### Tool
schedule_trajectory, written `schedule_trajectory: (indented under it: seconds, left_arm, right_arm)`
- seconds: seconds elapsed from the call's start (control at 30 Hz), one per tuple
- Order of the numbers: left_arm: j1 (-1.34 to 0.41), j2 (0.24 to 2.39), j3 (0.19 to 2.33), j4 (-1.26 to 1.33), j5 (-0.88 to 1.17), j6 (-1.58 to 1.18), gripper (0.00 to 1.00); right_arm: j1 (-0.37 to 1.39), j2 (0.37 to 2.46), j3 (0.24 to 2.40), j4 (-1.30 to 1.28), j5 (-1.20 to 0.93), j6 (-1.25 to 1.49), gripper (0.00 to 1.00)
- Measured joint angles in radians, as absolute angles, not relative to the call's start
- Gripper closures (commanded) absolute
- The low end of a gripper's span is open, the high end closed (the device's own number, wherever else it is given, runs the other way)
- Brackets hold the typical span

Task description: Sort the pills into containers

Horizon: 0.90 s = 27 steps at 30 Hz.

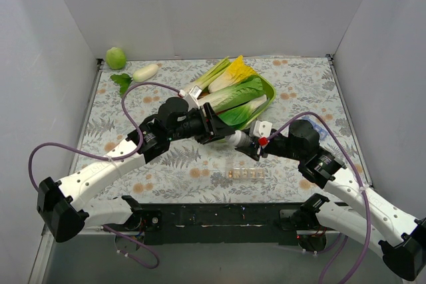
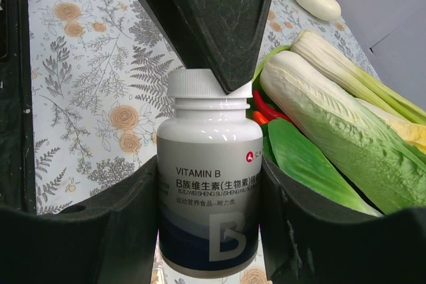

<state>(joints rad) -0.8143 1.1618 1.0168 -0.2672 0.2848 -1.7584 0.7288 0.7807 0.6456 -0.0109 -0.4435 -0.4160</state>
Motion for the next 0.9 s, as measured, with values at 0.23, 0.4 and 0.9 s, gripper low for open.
schedule_trajectory:
  seconds: [0.23,0.4,0.9]
  left_arm:
    - [-0.813,1.163,1.005,-0.253,0.312,-1.706,0.76]
    - [-0.805,1.162,0.991,-0.221,0.387,-1.578,0.81]
    - [-0.789,1.122,0.904,-0.183,0.964,-0.75,0.22]
  right_arm:
    - [0.729,0.781,0.646,-0.028,-0.448,-0.393,0.99]
    - [0.729,0.78,0.646,-0.041,-0.477,-0.347,0.99]
    - [0.704,0.795,0.426,0.352,-0.904,0.384,0.99]
